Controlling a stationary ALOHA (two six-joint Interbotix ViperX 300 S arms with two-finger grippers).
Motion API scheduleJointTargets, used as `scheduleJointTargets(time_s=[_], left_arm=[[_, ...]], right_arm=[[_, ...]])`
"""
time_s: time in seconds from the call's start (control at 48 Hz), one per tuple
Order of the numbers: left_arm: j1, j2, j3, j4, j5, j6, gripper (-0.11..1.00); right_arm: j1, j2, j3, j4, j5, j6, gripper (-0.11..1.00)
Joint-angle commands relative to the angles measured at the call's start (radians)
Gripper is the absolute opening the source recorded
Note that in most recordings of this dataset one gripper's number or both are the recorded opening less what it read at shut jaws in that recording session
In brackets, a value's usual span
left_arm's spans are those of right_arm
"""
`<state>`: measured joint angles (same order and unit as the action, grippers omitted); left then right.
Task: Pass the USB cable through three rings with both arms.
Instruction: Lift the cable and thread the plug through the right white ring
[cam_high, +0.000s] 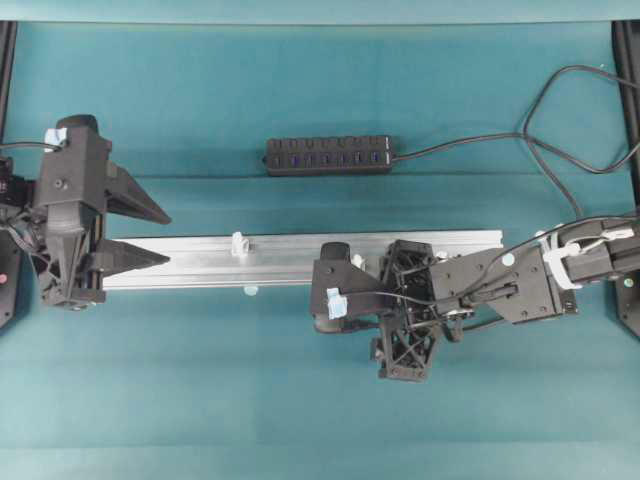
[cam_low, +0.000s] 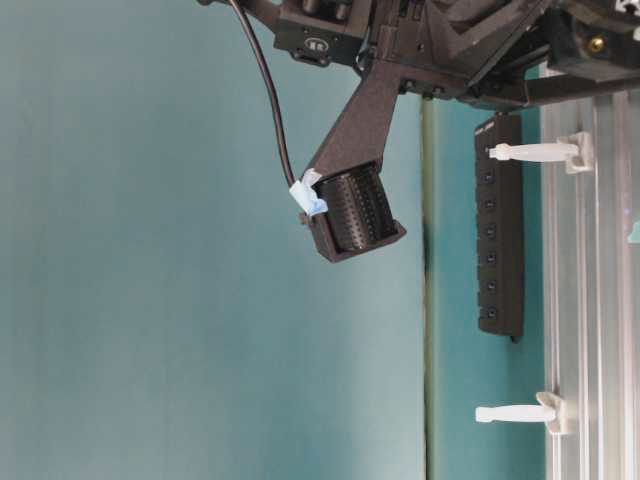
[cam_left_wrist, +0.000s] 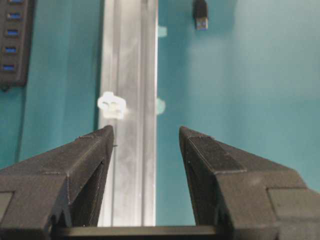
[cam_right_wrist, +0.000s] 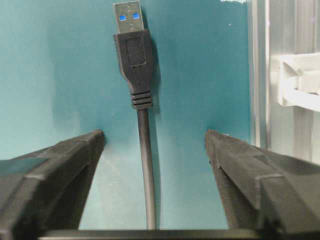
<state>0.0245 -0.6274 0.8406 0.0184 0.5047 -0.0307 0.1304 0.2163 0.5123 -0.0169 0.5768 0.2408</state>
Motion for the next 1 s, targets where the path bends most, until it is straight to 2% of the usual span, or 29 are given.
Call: scheduleJointTargets(time_s=[0.0, 0.125, 0.313, 0.792, 0.98], left_arm=[[-0.002, -0.009, -0.008, 0.002, -0.008, 0.000, 0.56], [0.000, -0.014, -0.008, 0.002, -0.008, 0.000, 0.56], [0.000, -0.015, -0.002, 0.002, -0.008, -0.003, 0.56], [0.000, -0.015, 0.002, 0.002, -0.020, -0.008, 0.56], [0.000, -0.014, 0.002, 0.002, -0.048, -0.008, 0.56]], right_arm=[[0.006, 0.011, -0.009, 0.002, 0.002, 0.005, 0.31], [0.008, 0.011, -0.009, 0.002, 0.005, 0.003, 0.10], [0.012, 0.011, -0.009, 0.002, 0.011, 0.003, -0.07], [0.029, 0.005, -0.009, 0.002, 0.026, 0.003, -0.09], [0.029, -0.043, -0.038, -0.002, 0.109, -0.029, -0.09]])
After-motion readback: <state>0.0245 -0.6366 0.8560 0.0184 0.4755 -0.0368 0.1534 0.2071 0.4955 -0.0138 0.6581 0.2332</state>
